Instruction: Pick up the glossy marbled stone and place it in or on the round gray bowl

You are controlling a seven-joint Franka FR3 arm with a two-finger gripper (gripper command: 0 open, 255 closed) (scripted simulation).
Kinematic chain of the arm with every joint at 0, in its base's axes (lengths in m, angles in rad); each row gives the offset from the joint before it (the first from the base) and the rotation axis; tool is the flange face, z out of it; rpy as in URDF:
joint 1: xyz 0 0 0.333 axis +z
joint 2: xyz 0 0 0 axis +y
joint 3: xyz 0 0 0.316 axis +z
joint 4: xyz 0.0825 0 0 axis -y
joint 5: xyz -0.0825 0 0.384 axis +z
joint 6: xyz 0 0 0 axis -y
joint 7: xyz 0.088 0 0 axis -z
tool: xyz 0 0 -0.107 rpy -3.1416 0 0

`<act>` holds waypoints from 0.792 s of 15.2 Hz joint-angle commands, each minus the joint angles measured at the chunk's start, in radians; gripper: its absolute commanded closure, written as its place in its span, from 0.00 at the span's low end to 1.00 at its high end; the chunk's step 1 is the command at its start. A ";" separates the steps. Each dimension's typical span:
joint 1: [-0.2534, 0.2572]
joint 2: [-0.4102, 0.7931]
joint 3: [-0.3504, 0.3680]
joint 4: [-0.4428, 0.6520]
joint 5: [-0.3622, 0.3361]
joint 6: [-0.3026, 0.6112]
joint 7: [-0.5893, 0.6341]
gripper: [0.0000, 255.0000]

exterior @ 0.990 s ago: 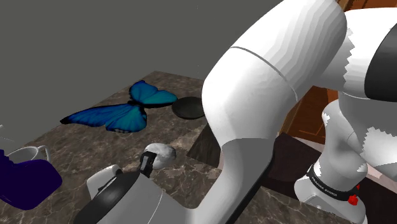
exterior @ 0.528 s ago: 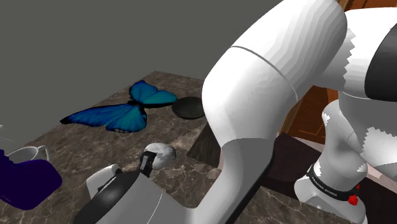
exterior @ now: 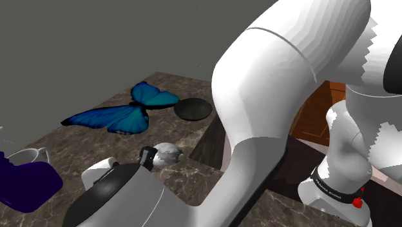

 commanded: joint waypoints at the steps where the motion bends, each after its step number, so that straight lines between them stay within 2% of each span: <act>1: -0.002 -0.015 0.001 0.005 0.002 -0.008 -0.017 1.00; 12: -0.003 -0.089 0.010 0.034 0.016 -0.058 -0.105 1.00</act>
